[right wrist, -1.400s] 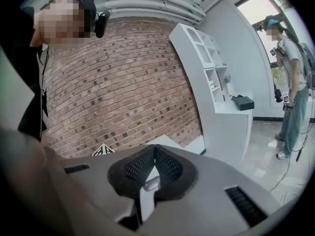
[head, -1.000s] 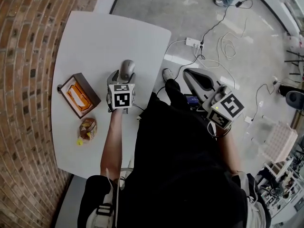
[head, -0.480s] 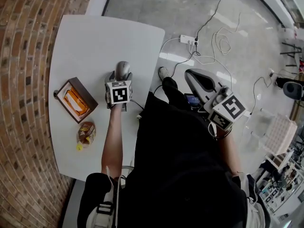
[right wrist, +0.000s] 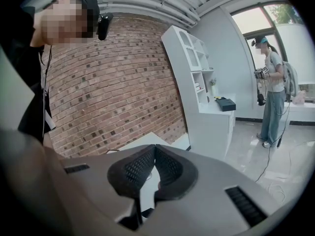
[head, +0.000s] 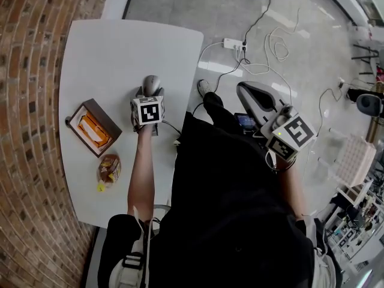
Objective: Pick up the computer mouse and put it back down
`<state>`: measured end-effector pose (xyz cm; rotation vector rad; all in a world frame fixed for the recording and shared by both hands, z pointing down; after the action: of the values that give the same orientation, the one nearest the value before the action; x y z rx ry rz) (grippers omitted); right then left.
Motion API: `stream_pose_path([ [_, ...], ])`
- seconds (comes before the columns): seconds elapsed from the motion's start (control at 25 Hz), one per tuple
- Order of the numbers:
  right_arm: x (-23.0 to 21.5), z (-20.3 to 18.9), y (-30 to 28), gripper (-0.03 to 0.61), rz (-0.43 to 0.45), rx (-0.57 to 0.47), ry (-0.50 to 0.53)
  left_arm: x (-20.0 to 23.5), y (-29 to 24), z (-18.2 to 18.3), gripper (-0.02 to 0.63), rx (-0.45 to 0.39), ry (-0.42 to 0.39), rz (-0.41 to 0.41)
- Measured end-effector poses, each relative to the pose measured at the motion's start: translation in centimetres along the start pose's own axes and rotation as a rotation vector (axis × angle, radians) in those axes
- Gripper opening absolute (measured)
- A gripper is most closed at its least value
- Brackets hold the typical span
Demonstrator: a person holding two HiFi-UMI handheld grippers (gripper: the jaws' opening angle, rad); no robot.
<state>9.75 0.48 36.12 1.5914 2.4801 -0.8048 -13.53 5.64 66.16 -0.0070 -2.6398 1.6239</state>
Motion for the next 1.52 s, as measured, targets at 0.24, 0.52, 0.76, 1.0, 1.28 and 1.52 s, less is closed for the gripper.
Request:
stream_pose_path([
  [0.24, -0.7, 0.1, 0.5, 0.017, -0.029, -0.009, -0.007, -0.1, -0.5, 0.3, 0.33, 0.023, -0.041, 0.017],
  [0.52, -1.2, -0.3, 1.3, 0.017, -0.052, -0.01, -0.024, -0.3, -1.4, 0.3, 0.33, 0.054, -0.072, 0.064],
  [0.76, -1.7, -0.2, 2.0, 0.017, -0.064, -0.023, -0.03, 0.0, -1.7, 0.3, 0.328, 0.073, -0.085, 0.091],
  [1.0, -2.1, -0.5, 2.5, 0.017, -0.068, -0.03, -0.048, 0.3, -1.6, 0.4, 0.321, 0.084, -0.11, 0.108],
  [1.28, -2.4, -0.9, 2.9, 0.017, -0.071, -0.038, -0.066, 0.6, -1.3, 0.9, 0.305, 0.081, -0.091, 0.107],
  [1.52, -2.5, -1.1, 3.1, 0.017, -0.062, -0.042, -0.073, 0.5, -1.7, 0.8, 0.301, 0.102, -0.076, 0.11],
])
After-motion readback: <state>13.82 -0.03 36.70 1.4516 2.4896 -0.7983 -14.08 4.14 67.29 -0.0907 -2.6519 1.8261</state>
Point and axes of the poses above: the fingertips, and each gripper's own axes: y backward along the fingers, x to its left, z out of its top, the point moved 3 cm from there along y, backward along the fingers, and after that the axes turned 8 degrees about z, right-handed, at the moved point
